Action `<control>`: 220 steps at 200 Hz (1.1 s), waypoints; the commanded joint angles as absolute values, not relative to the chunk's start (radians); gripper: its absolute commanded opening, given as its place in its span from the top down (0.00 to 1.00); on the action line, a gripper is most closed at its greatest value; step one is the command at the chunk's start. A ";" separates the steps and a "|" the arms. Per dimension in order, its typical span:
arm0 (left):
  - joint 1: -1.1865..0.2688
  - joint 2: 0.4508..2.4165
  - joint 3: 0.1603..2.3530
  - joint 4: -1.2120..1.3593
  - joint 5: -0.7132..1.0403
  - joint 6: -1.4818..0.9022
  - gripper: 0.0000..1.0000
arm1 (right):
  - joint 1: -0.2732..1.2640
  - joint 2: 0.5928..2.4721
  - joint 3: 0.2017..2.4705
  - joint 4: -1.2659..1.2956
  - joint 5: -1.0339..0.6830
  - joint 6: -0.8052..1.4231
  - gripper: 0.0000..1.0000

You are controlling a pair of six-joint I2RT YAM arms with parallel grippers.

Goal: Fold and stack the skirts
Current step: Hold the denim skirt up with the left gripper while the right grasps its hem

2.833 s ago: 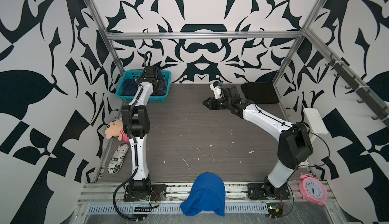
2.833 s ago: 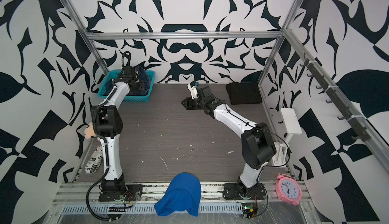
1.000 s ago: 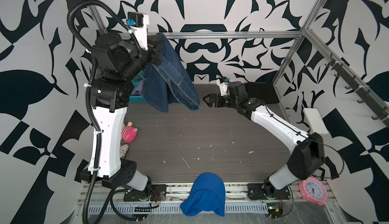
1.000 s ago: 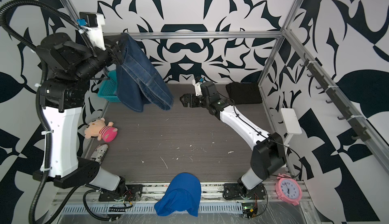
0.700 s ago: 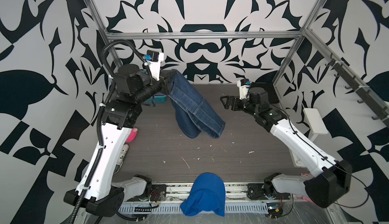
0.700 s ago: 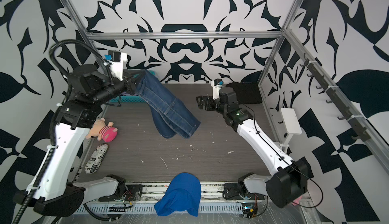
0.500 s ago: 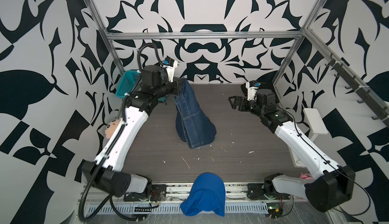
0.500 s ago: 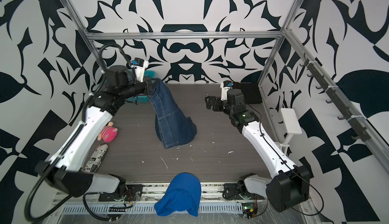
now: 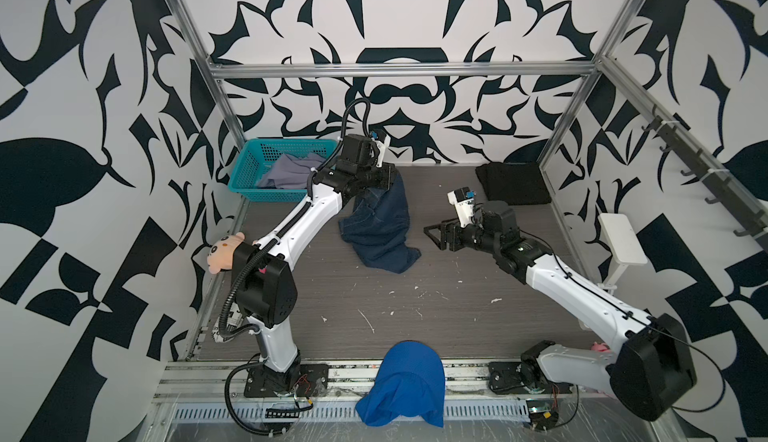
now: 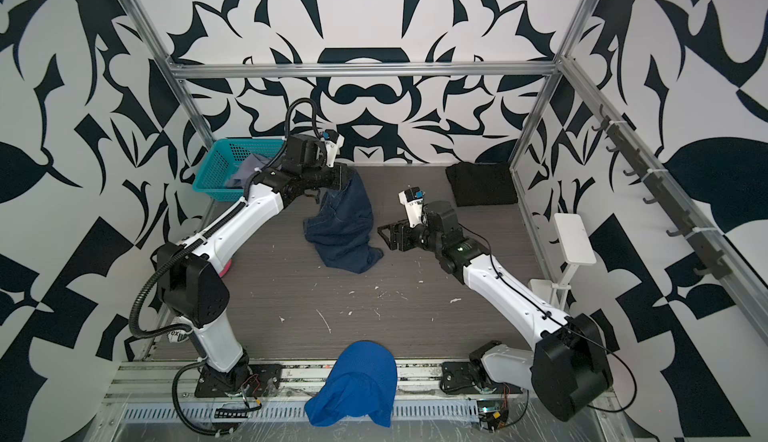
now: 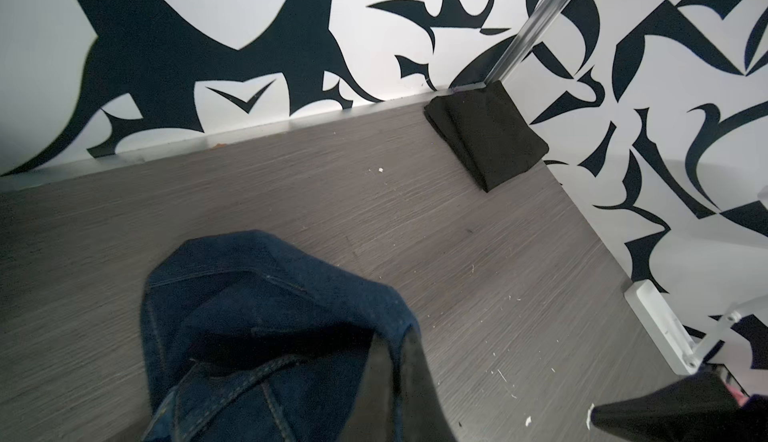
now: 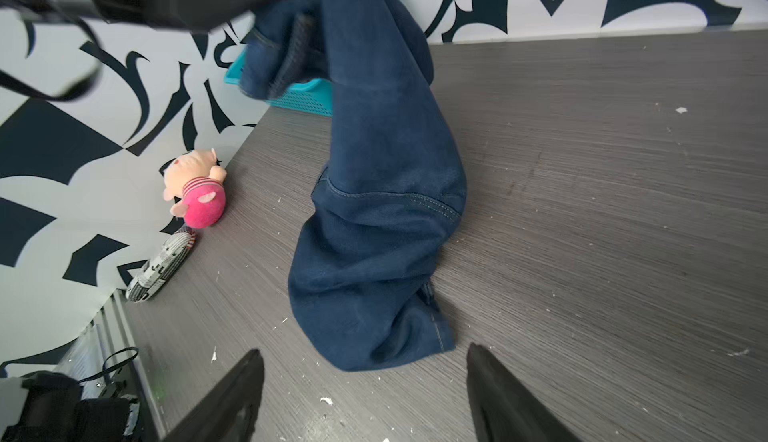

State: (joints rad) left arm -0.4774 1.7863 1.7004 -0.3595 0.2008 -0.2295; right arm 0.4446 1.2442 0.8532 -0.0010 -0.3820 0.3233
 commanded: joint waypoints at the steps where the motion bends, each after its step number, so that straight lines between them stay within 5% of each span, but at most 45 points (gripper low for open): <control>1: -0.474 1.717 1.698 -0.317 0.193 -0.240 1.00 | 0.439 1.270 0.843 0.125 -0.409 0.314 0.21; 79: -0.474 1.476 1.576 -0.344 0.432 -0.159 1.00 | 0.429 1.345 0.888 0.210 -0.454 0.256 0.09; 140: -0.473 1.282 1.461 -0.309 0.570 -0.110 1.00 | 0.425 1.451 0.876 0.443 -0.662 0.343 0.16; 157: -0.473 1.282 1.451 -0.290 0.605 -0.110 1.00 | 0.425 1.485 0.893 0.499 -0.734 0.376 0.30; 169: -0.474 1.300 1.457 -0.282 0.620 -0.105 1.00 | 0.425 1.508 0.895 0.553 -0.767 0.415 0.81; 177: -0.470 1.312 1.456 -0.269 0.618 -0.104 1.00 | 0.425 1.515 0.897 0.563 -0.771 0.425 0.99; 220: -0.396 1.361 1.450 -0.167 0.602 -0.181 1.00 | 0.418 1.470 0.879 0.525 -0.775 0.402 1.00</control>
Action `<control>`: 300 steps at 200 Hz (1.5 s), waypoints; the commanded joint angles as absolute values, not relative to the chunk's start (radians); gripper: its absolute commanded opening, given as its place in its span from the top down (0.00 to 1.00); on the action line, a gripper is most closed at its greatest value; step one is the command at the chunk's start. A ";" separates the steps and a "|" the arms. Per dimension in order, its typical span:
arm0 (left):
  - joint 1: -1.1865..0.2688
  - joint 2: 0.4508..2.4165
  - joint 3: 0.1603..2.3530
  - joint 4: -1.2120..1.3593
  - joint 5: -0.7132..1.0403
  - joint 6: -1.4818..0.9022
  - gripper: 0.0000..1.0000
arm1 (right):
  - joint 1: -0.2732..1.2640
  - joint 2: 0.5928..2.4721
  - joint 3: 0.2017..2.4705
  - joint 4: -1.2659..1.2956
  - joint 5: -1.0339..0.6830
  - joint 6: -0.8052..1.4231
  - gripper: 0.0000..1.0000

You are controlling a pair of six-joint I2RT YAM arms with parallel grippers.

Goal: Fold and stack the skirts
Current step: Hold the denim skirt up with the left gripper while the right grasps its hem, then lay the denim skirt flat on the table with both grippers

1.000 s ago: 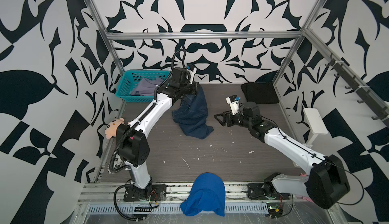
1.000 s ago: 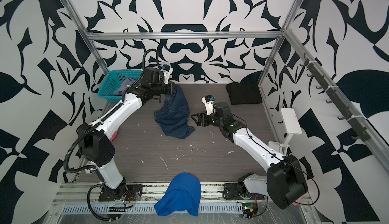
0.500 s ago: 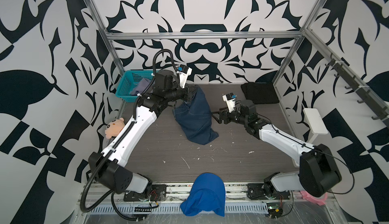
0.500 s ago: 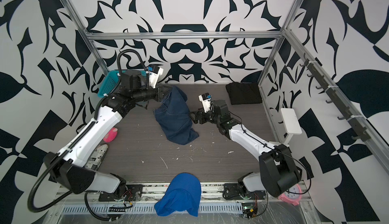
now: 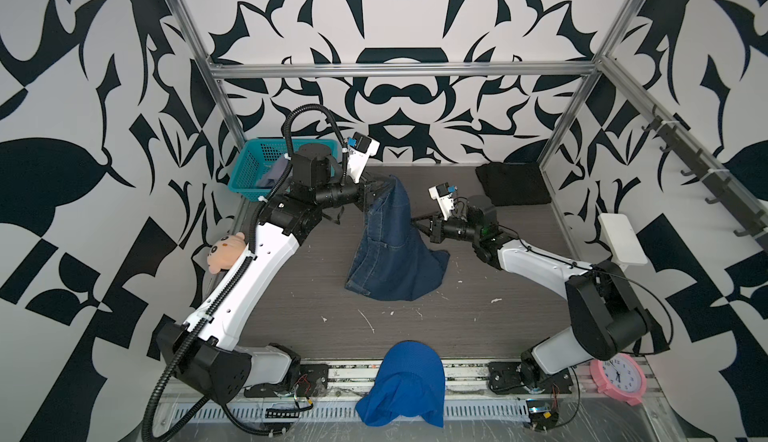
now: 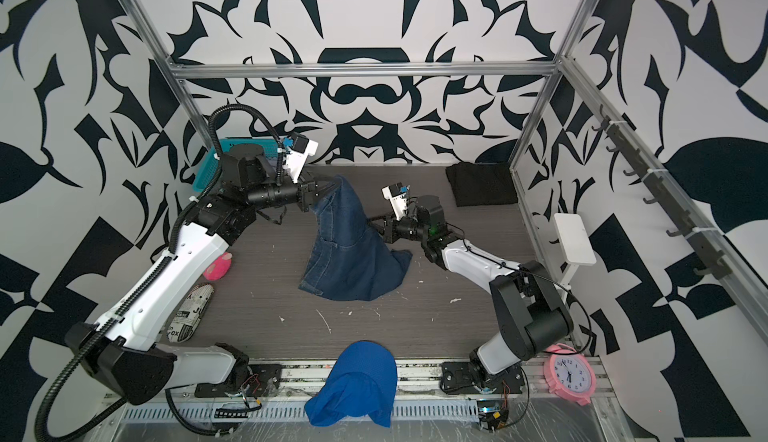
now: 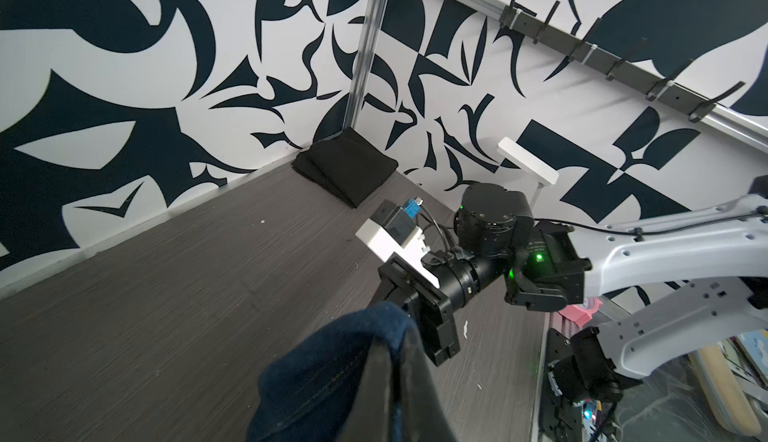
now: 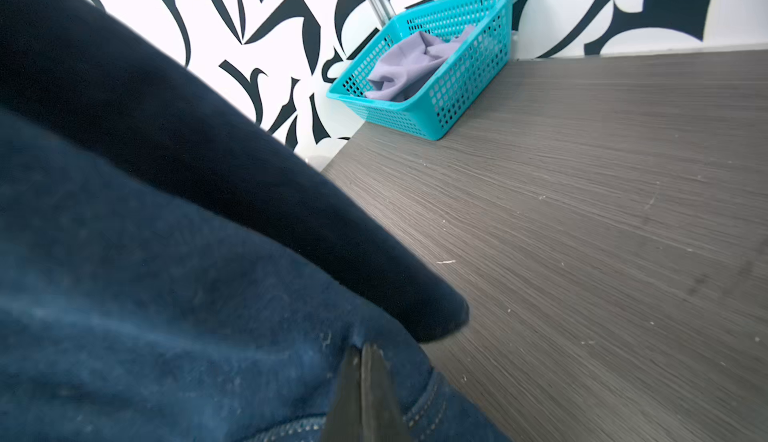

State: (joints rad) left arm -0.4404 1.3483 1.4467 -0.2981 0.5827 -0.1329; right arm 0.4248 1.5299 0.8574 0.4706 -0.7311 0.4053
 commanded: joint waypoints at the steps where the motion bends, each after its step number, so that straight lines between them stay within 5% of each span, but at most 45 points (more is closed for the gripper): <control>1: -0.395 1.363 1.451 -0.166 0.601 -0.184 1.00 | 0.418 1.467 0.877 0.522 -0.775 0.401 1.00; 70: -0.329 1.431 1.378 -0.079 0.571 -0.243 1.00 | 0.358 1.364 0.850 0.366 -0.677 0.355 1.00; 159: -0.322 1.308 1.367 -0.048 0.715 -0.277 1.00 | 0.351 1.000 0.885 0.068 -0.457 0.246 1.00; 206: -0.204 1.482 1.450 -0.038 0.664 -0.306 1.00 | 0.351 1.112 0.895 0.136 -0.377 0.214 1.00; 223: -0.156 1.591 1.488 -0.028 0.646 -0.311 0.70 | 0.351 1.205 0.898 0.203 -0.376 0.231 1.00; 232: -0.137 1.649 1.515 -0.052 0.617 -0.307 0.27 | 0.353 1.261 0.916 0.211 -0.394 0.242 1.00; 238: -0.125 1.683 1.535 -0.081 0.598 -0.315 0.01 | 0.354 1.295 0.938 0.189 -0.406 0.248 0.86; 261: -0.105 1.716 1.511 -0.133 0.577 -0.341 0.01 | 0.356 1.317 0.968 0.096 -0.412 0.241 0.59; 300: -0.170 1.437 1.210 -0.147 0.370 -0.292 0.01 | 0.354 1.118 0.872 -0.041 -0.324 0.145 0.35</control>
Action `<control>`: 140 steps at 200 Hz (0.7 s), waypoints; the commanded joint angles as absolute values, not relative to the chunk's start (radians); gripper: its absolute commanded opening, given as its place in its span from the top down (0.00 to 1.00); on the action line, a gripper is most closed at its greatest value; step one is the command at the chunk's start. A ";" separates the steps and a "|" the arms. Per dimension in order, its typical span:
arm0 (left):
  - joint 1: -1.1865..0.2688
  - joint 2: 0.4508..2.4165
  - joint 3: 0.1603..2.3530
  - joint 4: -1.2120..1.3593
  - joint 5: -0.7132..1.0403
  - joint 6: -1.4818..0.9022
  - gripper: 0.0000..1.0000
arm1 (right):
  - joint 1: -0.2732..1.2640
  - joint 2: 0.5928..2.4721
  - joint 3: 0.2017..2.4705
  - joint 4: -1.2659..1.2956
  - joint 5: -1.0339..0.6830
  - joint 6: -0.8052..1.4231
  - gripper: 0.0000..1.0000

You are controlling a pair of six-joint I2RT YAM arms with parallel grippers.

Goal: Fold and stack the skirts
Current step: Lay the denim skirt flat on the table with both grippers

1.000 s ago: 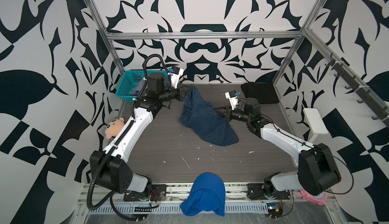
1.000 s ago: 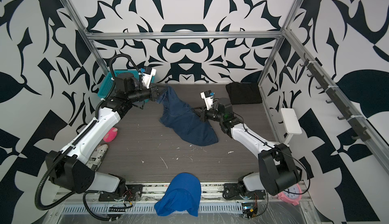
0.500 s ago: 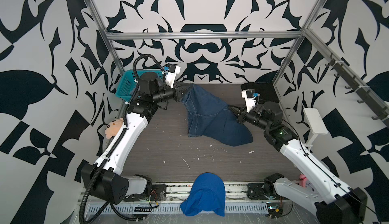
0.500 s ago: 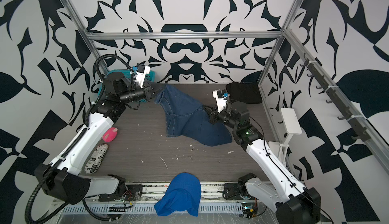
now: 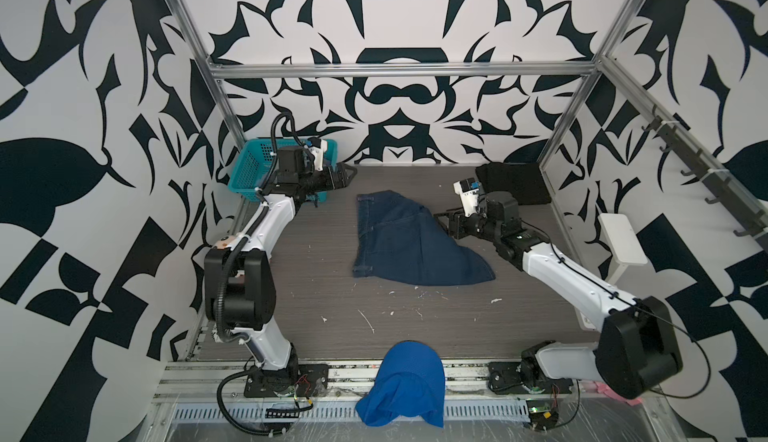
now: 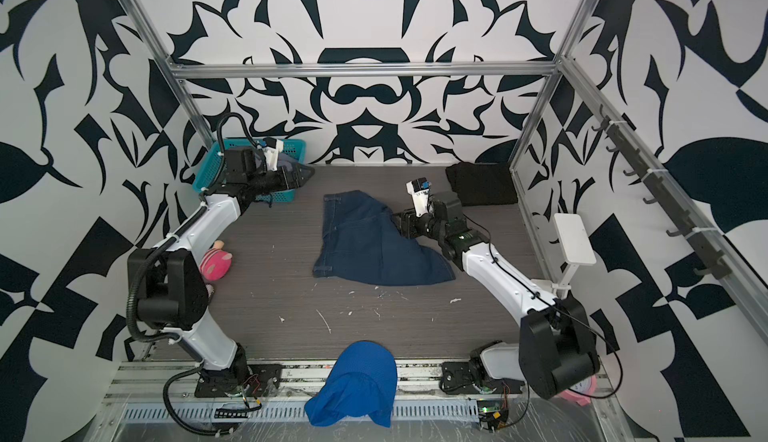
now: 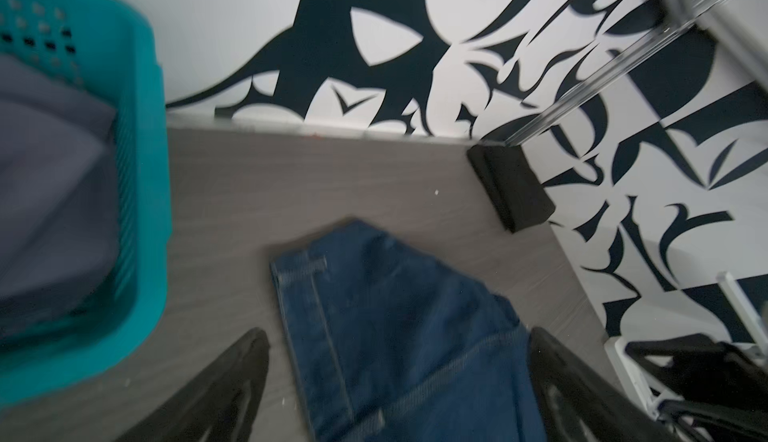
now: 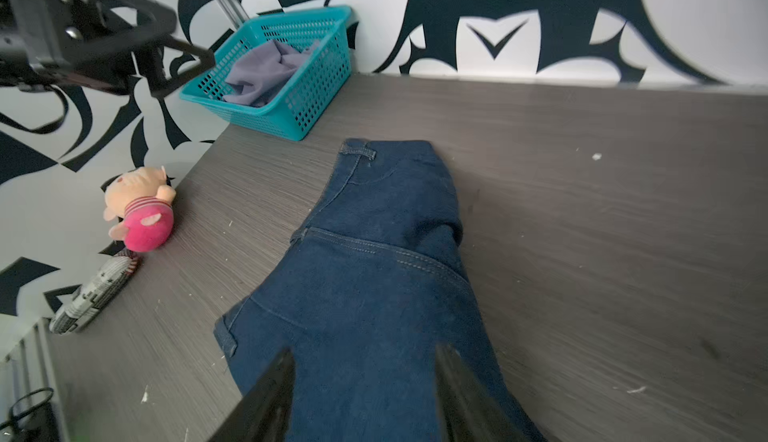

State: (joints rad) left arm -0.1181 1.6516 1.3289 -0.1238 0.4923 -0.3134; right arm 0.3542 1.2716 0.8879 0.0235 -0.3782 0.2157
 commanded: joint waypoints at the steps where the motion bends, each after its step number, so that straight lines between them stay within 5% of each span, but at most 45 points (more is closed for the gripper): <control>1: -0.171 1.429 1.202 -0.147 0.369 -0.292 0.01 | 0.353 1.114 0.871 -0.047 -0.320 0.142 0.35; 30: -0.280 1.282 1.075 -0.311 0.170 -0.310 0.00 | 0.348 1.052 0.840 -0.147 -0.171 0.201 0.34; 63: -0.346 1.221 0.941 -0.522 0.051 -0.490 0.14 | 0.317 1.080 0.781 -0.217 -0.057 0.383 0.35; 140: -0.433 1.311 0.530 0.058 0.200 -0.616 0.19 | -0.044 1.021 0.525 -0.213 -0.201 0.589 0.35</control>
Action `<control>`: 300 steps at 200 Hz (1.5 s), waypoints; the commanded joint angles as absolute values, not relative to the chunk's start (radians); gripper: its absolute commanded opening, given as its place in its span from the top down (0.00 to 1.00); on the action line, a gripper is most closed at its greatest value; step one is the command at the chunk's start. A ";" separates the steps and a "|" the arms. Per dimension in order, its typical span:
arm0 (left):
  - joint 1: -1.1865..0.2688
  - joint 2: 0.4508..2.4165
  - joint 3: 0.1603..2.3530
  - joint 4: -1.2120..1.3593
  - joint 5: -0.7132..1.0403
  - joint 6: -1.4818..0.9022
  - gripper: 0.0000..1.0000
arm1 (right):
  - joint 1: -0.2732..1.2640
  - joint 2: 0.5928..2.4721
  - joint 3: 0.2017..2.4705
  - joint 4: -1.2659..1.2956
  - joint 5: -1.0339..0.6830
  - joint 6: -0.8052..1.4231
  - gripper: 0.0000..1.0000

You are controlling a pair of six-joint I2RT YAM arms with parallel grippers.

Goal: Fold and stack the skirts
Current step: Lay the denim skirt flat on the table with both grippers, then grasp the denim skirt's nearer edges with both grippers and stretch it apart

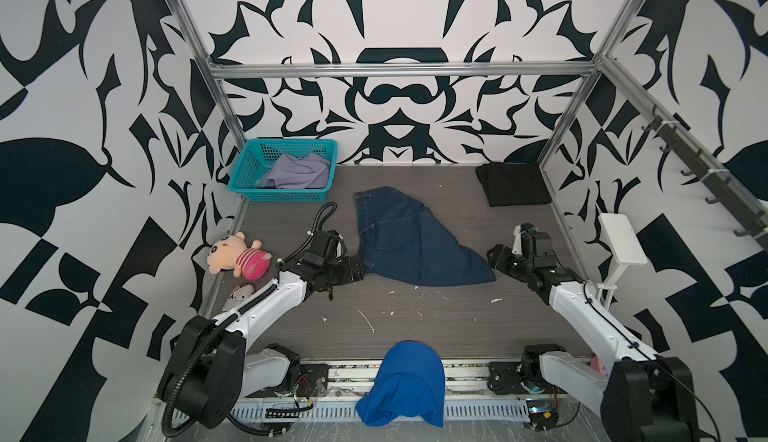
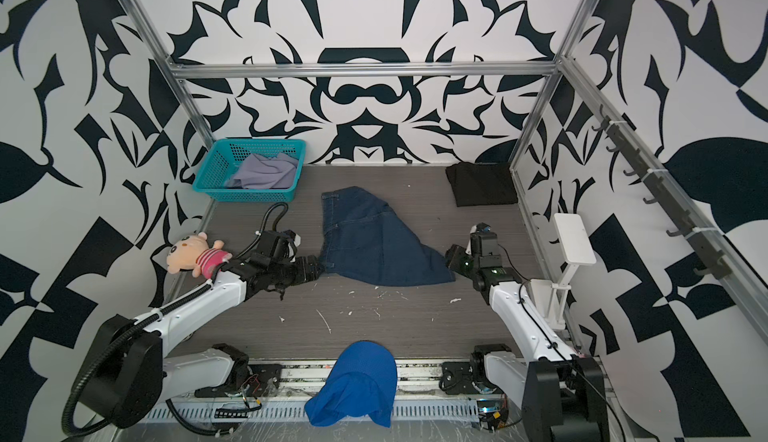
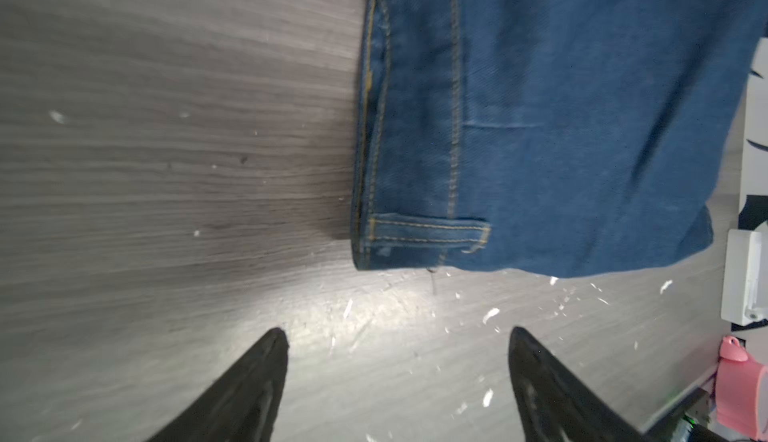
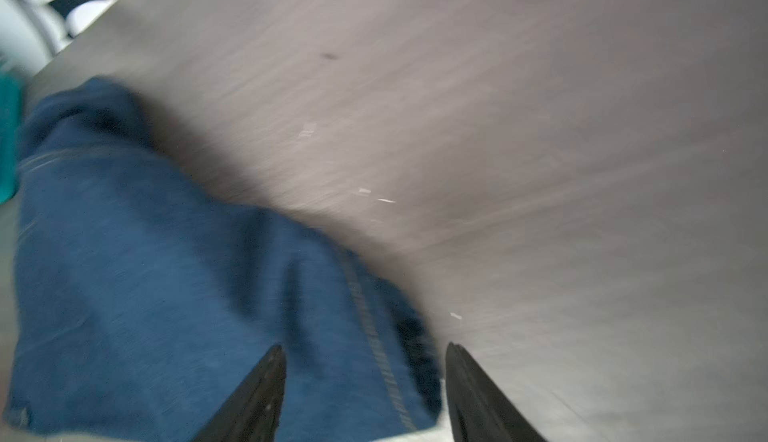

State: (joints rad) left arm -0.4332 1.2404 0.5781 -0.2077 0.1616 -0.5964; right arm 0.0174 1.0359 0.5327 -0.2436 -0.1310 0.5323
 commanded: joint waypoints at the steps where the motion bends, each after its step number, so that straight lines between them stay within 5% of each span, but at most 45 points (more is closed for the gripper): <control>1: -0.433 1.315 0.530 0.065 0.200 -0.615 0.19 | -0.045 1.022 0.524 -0.212 -0.204 0.589 0.35; 38: -0.455 1.401 0.525 0.184 0.183 -0.579 0.20 | -0.131 1.042 0.462 -0.150 -0.256 0.606 0.34; 58: -0.455 1.420 0.527 0.222 0.179 -0.550 0.36 | -0.173 1.088 0.429 -0.076 -0.323 0.634 0.34; 75: -0.455 1.444 0.549 0.217 0.177 -0.533 0.37 | -0.186 1.147 0.416 0.003 -0.410 0.660 0.34; 88: -0.455 1.456 0.563 0.214 0.187 -0.529 0.48 | -0.186 1.181 0.414 0.032 -0.467 0.671 0.35; 105: -0.455 1.451 0.561 0.219 0.195 -0.528 0.75 | -0.186 1.197 0.410 0.045 -0.525 0.668 0.39; 134: -0.455 1.400 0.551 0.187 0.158 -0.523 0.88 | -0.183 1.210 0.396 0.091 -0.642 0.654 0.53; 158: -0.454 1.348 0.542 0.171 0.139 -0.517 0.93 | -0.180 1.240 0.406 0.056 -0.692 0.611 0.60; 183: -0.456 1.314 0.544 0.142 0.124 -0.512 1.00 | -0.174 1.248 0.412 0.004 -0.665 0.576 0.51; 237: -0.454 1.251 0.532 0.104 0.082 -0.514 1.00 | -0.162 1.220 0.434 -0.096 -0.664 0.509 0.50; 280: -0.455 1.227 0.533 0.088 0.071 -0.518 1.00 | -0.124 1.242 0.427 -0.123 -0.673 0.489 0.61; 300: -0.454 1.208 0.532 0.078 0.059 -0.520 1.00 | -0.118 1.225 0.426 -0.117 -0.675 0.504 0.57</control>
State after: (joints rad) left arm -0.4541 1.2419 0.5381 0.1036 0.0872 -0.5163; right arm -0.1280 1.2423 0.4068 -0.1112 -0.6537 0.5129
